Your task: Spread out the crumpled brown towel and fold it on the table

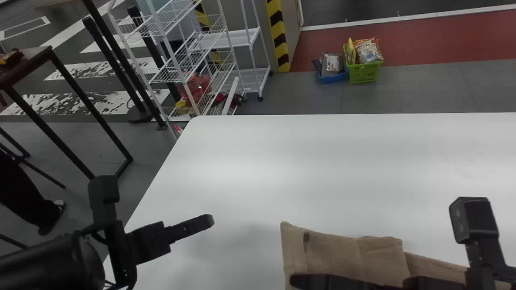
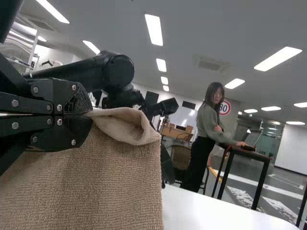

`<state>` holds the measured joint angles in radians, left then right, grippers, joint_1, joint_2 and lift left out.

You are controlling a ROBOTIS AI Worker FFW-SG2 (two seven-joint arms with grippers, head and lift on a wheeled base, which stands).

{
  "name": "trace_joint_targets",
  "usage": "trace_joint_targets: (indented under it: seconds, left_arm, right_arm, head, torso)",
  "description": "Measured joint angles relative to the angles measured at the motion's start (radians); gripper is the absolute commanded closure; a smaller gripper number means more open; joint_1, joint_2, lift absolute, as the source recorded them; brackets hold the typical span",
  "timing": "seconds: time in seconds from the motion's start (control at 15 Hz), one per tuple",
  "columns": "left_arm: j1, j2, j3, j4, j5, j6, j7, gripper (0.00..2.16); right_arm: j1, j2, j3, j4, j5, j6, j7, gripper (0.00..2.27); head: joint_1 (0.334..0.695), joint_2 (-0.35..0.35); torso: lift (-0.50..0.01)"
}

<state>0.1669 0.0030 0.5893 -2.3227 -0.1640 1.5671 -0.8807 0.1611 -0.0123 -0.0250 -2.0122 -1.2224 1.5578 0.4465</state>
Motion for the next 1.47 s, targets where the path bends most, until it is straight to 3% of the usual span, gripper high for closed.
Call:
trace_joint_targets:
  seconds: [0.67,1.0,1.27,1.47]
  left_arm:
    - [-0.06,0.002,0.068,0.124,0.016,0.0,0.03,0.08]
    - [-0.054,0.003,0.128,0.104,0.095,0.0,0.0,0.08]
    - [-0.051,0.002,0.171,0.018,0.142,0.0,-0.029,0.08]
    - [-0.051,-0.001,0.175,-0.001,0.158,0.0,-0.026,0.08]
  right_arm:
    - [-0.047,0.0,0.073,0.102,0.038,0.0,0.17,1.29]
    - [-0.106,0.0,0.156,0.148,0.055,-0.003,0.208,1.29]
    - [-0.14,0.0,0.198,0.196,0.043,-0.215,0.274,1.29]
    - [-0.173,0.0,0.208,0.304,-0.045,-0.454,0.324,1.29]
  head:
    - [0.695,0.35]
    - [0.695,0.35]
    - [0.695,0.35]
    - [0.695,0.35]
  torso:
    - [-0.127]
    - [-0.127]
    - [-0.127]
    - [-0.127]
